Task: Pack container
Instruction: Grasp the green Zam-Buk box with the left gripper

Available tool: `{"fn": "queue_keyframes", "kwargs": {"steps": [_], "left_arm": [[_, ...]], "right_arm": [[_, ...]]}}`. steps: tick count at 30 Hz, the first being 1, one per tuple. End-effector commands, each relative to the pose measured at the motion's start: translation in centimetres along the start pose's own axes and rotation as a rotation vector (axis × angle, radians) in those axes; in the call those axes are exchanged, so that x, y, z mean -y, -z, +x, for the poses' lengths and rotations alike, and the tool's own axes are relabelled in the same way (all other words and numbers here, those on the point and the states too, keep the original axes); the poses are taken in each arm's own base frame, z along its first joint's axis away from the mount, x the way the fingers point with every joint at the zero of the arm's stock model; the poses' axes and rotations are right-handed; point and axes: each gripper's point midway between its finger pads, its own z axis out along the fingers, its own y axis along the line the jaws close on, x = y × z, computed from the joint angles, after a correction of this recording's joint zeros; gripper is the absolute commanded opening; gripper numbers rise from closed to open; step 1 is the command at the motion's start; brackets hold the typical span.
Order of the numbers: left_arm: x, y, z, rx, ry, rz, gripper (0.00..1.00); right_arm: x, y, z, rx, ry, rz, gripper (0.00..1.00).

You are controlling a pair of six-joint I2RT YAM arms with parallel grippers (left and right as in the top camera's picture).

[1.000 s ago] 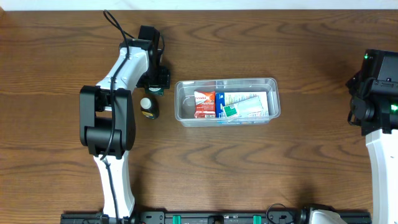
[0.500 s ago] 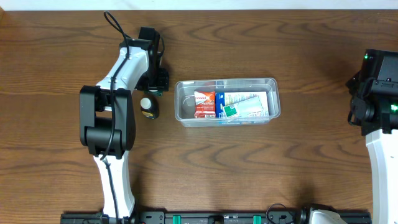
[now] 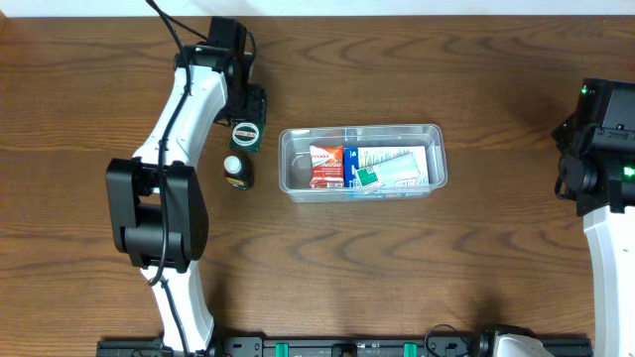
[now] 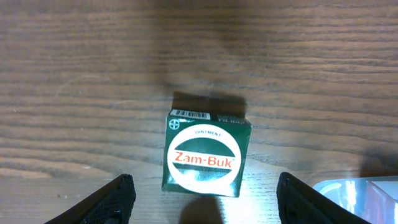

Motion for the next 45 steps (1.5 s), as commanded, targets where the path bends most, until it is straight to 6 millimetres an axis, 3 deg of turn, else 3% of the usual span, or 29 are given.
{"fn": "queue_keyframes", "kwargs": {"steps": [1, 7, 16, 17, 18, 22, 36, 38, 43, 45], "left_arm": [[0.1, -0.3, 0.5, -0.013, -0.061, 0.005, 0.74], [-0.9, -1.3, 1.6, -0.045, -0.082, -0.048, 0.74], [-1.2, -1.7, 1.4, -0.033, -0.073, -0.049, 0.75], [-1.2, -1.9, 1.5, -0.035, -0.073, -0.049, 0.88], [-1.2, -2.1, 1.5, -0.038, -0.074, -0.049, 0.93], [-1.2, -3.3, 2.0, -0.068, -0.076, -0.050, 1.00], [-1.2, -7.6, 4.2, -0.178, -0.080, -0.052, 1.00], [-1.2, -7.6, 4.2, -0.178, -0.081, -0.052, 0.97], [-1.2, -7.6, 4.2, -0.178, -0.080, -0.052, 0.72], [-1.2, -7.6, 4.2, -0.178, -0.080, -0.052, 0.68]], "right_arm": [[0.3, -0.1, -0.2, 0.005, 0.011, 0.015, 0.99], [0.3, -0.1, -0.2, 0.005, 0.011, 0.015, 0.99], [0.3, -0.1, -0.2, 0.005, 0.011, 0.015, 0.99], [0.3, -0.1, -0.2, 0.005, 0.011, 0.015, 0.99], [0.3, -0.1, -0.2, 0.005, 0.011, 0.015, 0.99], [0.3, -0.1, -0.2, 0.004, 0.011, 0.015, 0.99], [0.3, -0.1, -0.2, 0.004, 0.011, 0.015, 0.99], [0.3, -0.1, -0.2, 0.004, 0.011, 0.015, 0.99], [0.3, -0.1, -0.2, 0.004, 0.011, 0.015, 0.99], [0.3, -0.1, -0.2, 0.004, 0.011, 0.015, 0.99]]}}
